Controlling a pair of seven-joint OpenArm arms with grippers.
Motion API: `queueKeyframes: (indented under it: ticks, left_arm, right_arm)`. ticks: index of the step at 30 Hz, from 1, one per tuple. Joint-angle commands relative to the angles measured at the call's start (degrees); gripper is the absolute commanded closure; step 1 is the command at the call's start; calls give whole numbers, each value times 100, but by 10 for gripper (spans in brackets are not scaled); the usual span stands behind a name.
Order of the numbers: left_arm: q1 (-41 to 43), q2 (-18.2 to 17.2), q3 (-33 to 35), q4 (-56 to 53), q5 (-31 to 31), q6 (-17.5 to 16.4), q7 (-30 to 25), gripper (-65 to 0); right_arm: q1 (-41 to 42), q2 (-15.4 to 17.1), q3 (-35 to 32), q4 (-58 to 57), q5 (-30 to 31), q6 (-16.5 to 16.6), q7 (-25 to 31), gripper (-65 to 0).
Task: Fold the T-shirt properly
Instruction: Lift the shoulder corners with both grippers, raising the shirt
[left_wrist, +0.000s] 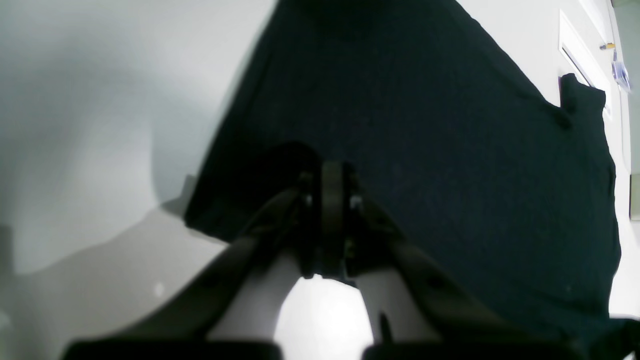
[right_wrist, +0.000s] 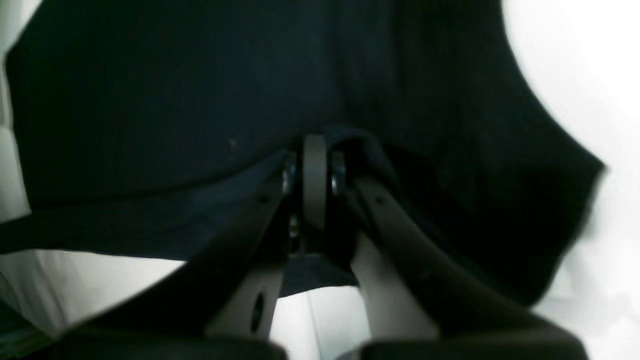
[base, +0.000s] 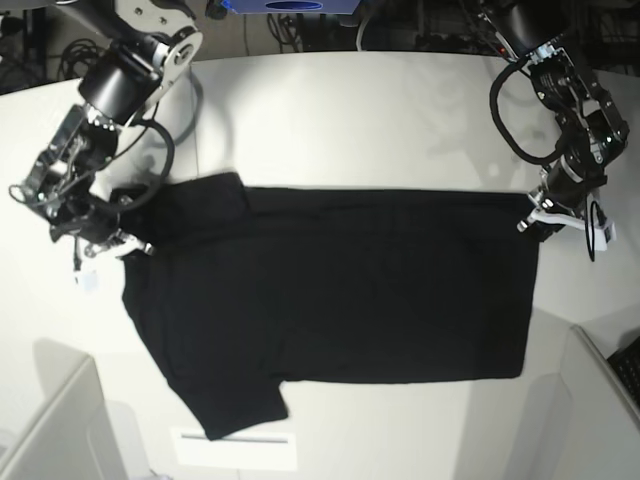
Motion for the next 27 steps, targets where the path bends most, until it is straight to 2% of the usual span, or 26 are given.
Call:
queueKeyframes:
  ticks: [1,4,7,12,17,27]
  left_arm:
    - [-133,-86,-12,26,-72,-16,-86,0]
    - [-353,-86,-12,-264,-72,-7,-86,0]
    - [-564,-95,-21,-607,-72,-7,-94,0]
    - [-872,-95,-21,-862,34,-7,-94,0]
    - [-1179,-60,322,-897,1027,-7,-103,0]
    - [-1452,-86,296,-844,1071,-16,-103,0]
  right_arm:
    - [224,105,-3,-53,78,-24,223,0]
    - [435,123,-56,-466,78,-42,495,0]
    - [505,307,-487,-782,78,-68,724,0]
    - [505,325,-909,-949,87,-411,1207,0]
    - [620,325,-1120,-1037,87,-411,1330,0]
    - [822,334,-1129,-1468,87,-376,1682,0]
